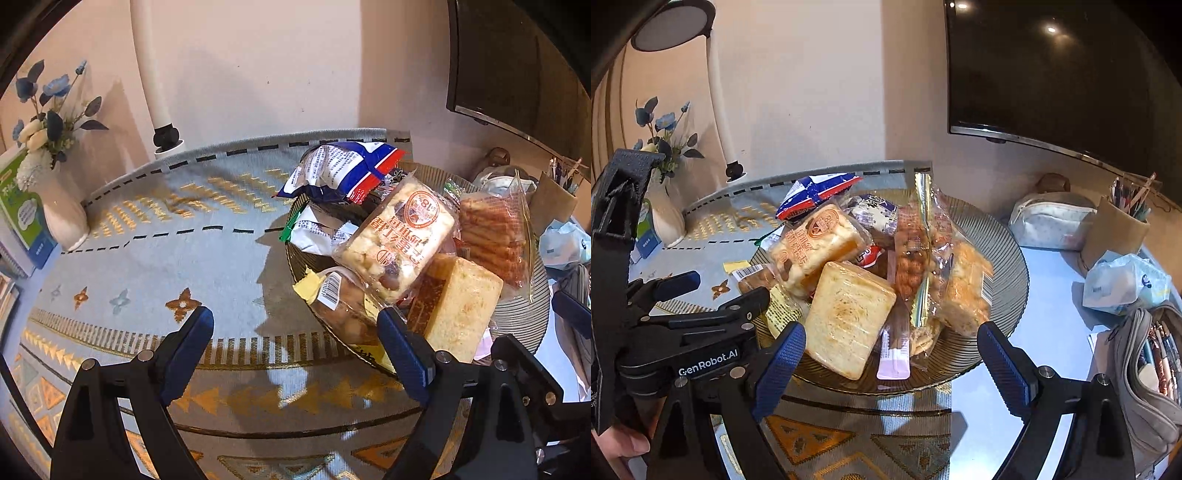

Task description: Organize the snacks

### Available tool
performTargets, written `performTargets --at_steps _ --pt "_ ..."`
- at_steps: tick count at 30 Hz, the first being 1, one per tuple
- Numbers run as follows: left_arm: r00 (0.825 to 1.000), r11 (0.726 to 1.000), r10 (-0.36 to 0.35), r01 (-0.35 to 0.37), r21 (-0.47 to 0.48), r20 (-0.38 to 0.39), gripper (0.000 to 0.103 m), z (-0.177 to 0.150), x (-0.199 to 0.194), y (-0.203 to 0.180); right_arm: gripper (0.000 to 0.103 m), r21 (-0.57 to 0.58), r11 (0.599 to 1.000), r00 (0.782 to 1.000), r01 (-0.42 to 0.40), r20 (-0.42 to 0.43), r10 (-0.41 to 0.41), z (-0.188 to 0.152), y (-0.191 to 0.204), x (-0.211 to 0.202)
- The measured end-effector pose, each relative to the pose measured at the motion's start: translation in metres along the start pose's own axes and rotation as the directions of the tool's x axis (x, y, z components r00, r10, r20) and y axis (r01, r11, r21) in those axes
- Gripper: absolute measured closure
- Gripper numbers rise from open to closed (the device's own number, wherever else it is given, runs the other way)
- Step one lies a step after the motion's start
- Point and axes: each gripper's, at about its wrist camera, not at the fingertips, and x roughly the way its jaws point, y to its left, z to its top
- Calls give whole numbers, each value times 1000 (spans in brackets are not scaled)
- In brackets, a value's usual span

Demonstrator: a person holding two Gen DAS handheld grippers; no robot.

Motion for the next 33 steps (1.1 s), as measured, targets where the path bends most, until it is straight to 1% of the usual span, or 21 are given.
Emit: performTargets --at_steps 9,21,33 --pt "999 999 34 -34 6 26 14 2 -2 -5 10 9 1000 1000 -10 -4 10 -1 -5 2" --pt "998 999 36 -36 4 42 13 3 -5 -6 10 14 1000 1000 -18 -2 18 -1 -3 3" --pt "998 999 54 -54 8 31 13 3 -3 -6 10 13 1000 1000 -13 -16 13 -1 -3 6"
